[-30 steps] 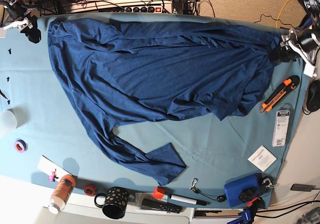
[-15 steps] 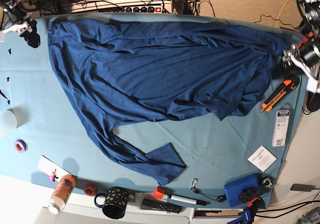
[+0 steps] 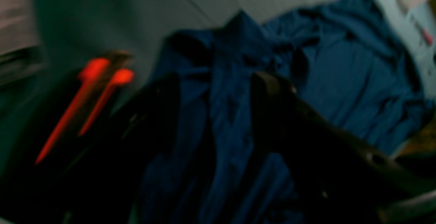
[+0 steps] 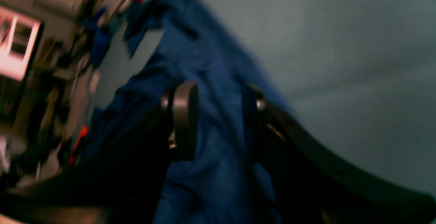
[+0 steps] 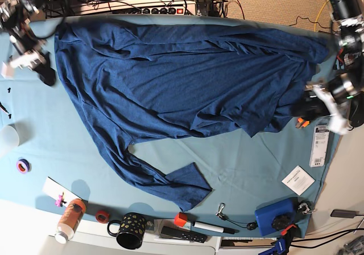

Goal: Layout the t-shirt on the table in an organized manner, then fold the t-shirt properly
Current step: 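Release the corners and move both grippers onto the shirt's side edges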

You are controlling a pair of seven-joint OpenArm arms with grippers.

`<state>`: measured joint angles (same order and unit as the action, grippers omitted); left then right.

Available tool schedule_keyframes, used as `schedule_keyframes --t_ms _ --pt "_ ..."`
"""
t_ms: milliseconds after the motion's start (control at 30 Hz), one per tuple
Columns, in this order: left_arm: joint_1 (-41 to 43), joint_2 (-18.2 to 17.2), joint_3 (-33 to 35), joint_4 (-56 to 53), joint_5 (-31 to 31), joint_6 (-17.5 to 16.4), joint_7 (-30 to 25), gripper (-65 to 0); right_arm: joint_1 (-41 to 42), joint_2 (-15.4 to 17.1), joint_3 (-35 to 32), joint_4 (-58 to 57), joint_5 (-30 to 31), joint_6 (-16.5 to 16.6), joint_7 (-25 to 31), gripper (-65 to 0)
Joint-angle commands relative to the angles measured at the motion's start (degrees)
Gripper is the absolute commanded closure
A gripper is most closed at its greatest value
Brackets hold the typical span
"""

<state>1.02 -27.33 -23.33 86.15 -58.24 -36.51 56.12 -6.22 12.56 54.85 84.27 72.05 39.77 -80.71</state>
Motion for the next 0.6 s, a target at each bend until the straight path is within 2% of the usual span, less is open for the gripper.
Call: schedule_keyframes --t_ms 0,300,433,567 --pt "-2.05 -1.05 1.57 0.87 0.76 0.87 -2.49 -30.7 0.66 1.4 -1.75 0.9 1.53 0.23 1.01 -21.9" --pt "-10.54 4.15 13.64 -0.87 16.81 6.88 -7.78 -30.7 2.67 1.25 -16.39 0.9 1.42 0.23 1.36 -21.9" --pt "-12.83 5.99 16.09 -6.1 17.57 7.13 -7.78 -30.7 2.75 1.25 -19.98 0.9 0.11 0.23 1.55 -21.9" --pt "-15.06 6.88 16.09 -13.38 17.55 6.93 -8.63 -30.7 2.75 1.25 -20.79 0.9 -0.74 0.23 1.73 -21.9"
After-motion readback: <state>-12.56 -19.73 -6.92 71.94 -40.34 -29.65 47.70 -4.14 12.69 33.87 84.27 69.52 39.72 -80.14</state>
